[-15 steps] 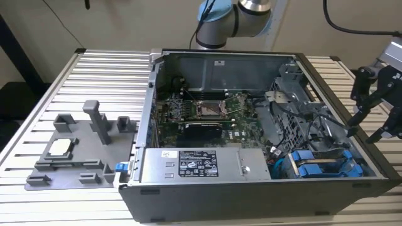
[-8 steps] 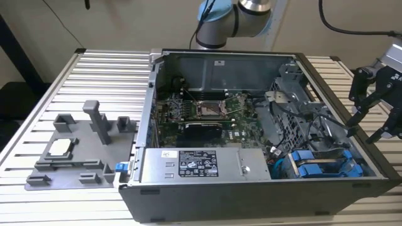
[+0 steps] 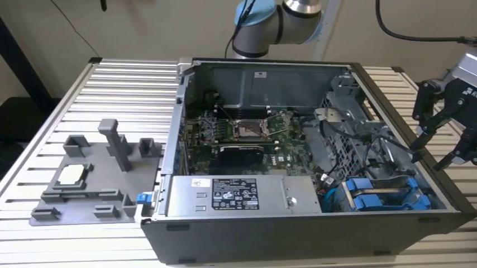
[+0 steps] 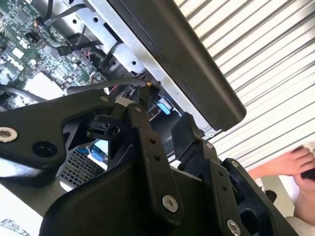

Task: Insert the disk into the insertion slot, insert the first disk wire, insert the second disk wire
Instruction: 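Insert the first disk wire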

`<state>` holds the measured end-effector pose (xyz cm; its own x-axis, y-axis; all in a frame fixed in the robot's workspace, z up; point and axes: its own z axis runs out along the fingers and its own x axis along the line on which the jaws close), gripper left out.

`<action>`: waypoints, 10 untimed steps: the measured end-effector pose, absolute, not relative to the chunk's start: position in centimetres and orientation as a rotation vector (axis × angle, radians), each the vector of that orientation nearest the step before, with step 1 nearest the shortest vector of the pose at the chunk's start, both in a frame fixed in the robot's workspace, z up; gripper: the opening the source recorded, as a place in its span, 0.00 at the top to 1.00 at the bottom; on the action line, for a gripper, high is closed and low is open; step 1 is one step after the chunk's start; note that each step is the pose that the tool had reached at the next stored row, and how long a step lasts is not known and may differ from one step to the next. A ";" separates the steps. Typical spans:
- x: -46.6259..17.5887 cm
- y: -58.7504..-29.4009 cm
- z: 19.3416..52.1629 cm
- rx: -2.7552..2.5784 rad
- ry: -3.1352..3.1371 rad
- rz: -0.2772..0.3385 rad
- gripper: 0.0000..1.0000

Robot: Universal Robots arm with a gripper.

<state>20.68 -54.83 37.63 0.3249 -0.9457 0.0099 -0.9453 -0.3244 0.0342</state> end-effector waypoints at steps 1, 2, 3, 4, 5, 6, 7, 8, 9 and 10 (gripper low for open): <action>20.6 -54.8 37.6 2.530 -1.805 -0.018 0.53; 20.6 -54.8 37.6 2.530 -1.804 -0.018 0.53; 20.6 -54.8 37.6 2.531 -1.804 -0.018 0.53; 20.6 -54.8 37.6 2.531 -1.804 -0.018 0.53; 20.6 -54.8 37.6 2.532 -1.803 -0.018 0.53; 20.5 -54.8 37.6 2.533 -1.802 -0.019 0.53; 20.4 -54.8 37.6 2.534 -1.801 -0.019 0.53; 20.2 -54.8 37.6 2.536 -1.800 -0.019 0.53; 20.0 -54.8 37.6 2.538 -1.798 -0.017 0.53; 19.9 -54.8 37.6 2.542 -1.799 -0.011 0.53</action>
